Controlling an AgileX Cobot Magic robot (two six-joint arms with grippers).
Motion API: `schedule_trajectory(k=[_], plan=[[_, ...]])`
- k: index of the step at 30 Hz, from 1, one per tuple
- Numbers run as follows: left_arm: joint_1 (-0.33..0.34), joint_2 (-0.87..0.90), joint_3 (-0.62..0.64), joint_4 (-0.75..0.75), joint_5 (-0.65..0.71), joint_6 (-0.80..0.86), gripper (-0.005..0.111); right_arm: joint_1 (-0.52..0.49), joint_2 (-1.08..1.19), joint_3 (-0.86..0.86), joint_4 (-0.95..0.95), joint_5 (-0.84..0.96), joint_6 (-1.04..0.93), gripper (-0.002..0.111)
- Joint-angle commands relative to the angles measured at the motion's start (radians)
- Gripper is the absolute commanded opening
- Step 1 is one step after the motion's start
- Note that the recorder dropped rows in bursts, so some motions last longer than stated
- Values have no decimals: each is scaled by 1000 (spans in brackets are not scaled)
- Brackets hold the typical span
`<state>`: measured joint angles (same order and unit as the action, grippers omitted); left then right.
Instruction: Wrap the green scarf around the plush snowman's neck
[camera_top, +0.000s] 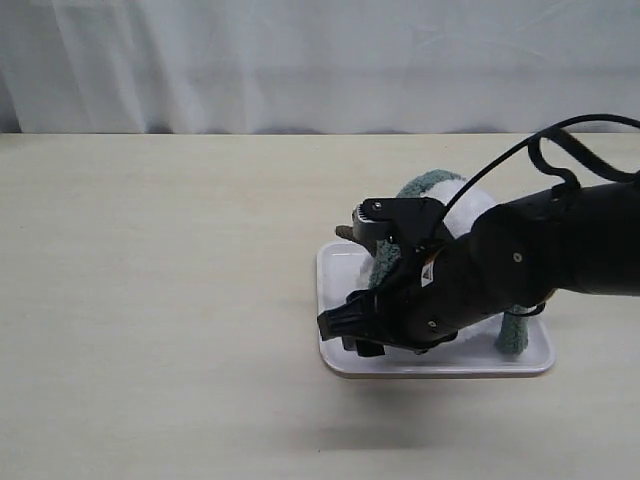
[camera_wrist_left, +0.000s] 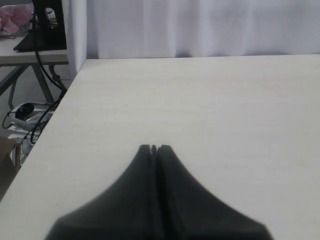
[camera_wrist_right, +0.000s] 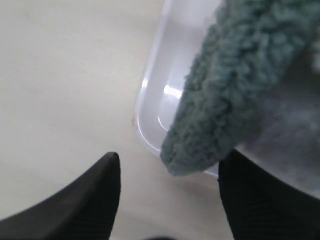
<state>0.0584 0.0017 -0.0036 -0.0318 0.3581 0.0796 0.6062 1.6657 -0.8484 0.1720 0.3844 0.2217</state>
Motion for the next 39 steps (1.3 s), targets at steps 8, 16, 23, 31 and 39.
schedule_trajectory(k=[8, 16, 23, 31, 39], plan=[[-5, -2, 4, -3, -15, -2, 0, 2, 93, 6, 21, -102, 0, 56], [-5, -2, 4, -7, -24, -2, 0, 2, 97, 6, 21, -121, 0, 48], [-5, -2, 4, -7, -24, -2, 0, 2, 97, 6, 21, -69, -45, 8], [-5, -2, 4, -7, -24, -2, 0, 2, 15, 4, 21, 126, -109, 4], [-5, -2, 4, -7, -24, -2, 0, 2, -34, 23, -61, 286, -109, 4]])
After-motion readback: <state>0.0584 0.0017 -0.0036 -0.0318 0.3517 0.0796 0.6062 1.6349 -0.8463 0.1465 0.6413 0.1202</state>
